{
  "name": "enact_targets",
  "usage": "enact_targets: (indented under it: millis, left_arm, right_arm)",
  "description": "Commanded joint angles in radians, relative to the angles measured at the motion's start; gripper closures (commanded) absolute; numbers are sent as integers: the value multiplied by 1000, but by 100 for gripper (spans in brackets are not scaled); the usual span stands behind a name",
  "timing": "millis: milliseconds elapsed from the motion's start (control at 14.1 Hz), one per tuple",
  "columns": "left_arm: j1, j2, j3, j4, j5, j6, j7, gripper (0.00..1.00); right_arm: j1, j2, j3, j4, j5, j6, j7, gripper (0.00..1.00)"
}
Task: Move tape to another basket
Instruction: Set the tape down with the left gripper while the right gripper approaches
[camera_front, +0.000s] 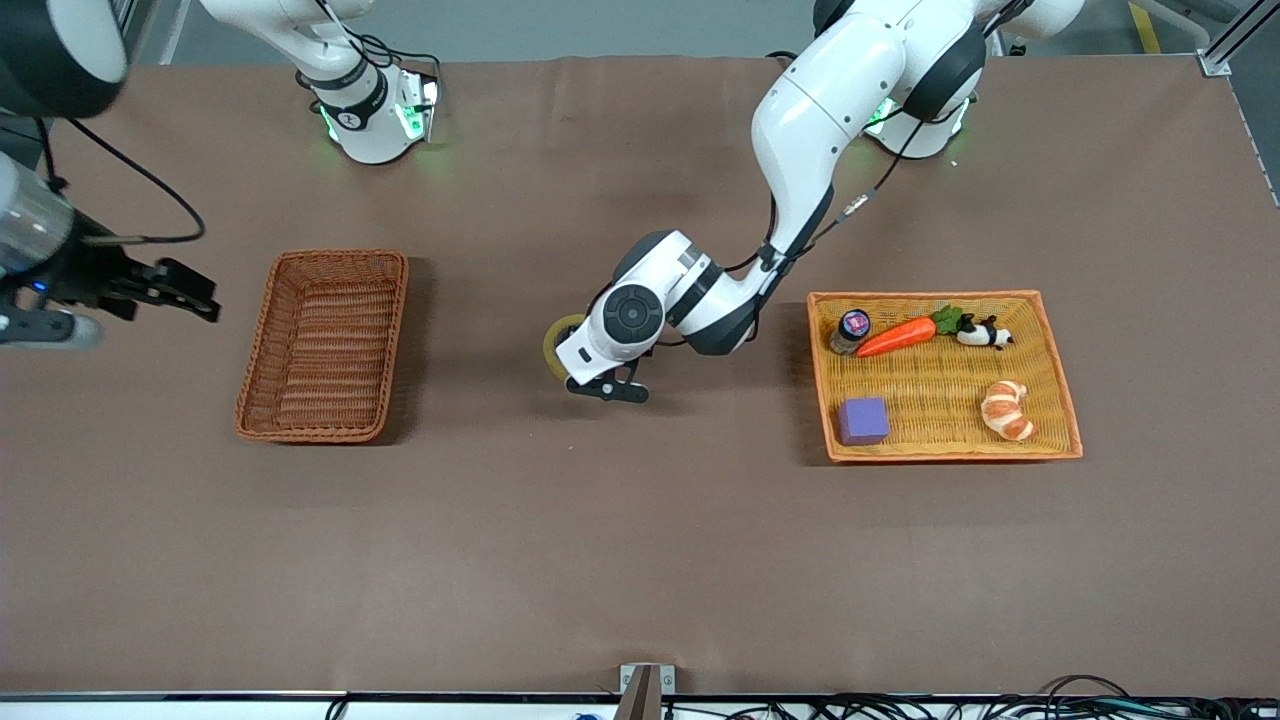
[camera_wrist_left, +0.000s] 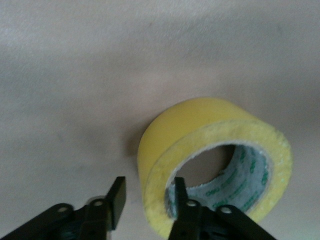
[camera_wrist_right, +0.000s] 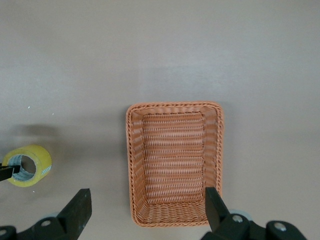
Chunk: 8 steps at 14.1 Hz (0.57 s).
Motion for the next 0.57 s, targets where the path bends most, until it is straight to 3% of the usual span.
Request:
enact_targets:
  millis: [0,142,355,497]
  left_arm:
    - [9,-89,12,7,-6,-107,-34,13]
    - [35,-159,24,-10,-4,-129,-51,0]
    - [143,-304,25,-83,-4,-190,-51,0]
    - [237,-434,19,-192,-3,-198,-15,0]
  right_arm:
    - [31,47,-4,-34,46,51,9,0]
    - [59,51,-4,-117,54,152,8,0]
    - [114,82,16,-165,56,195,9,0]
    - [172,151,34,-165,56,243,18,0]
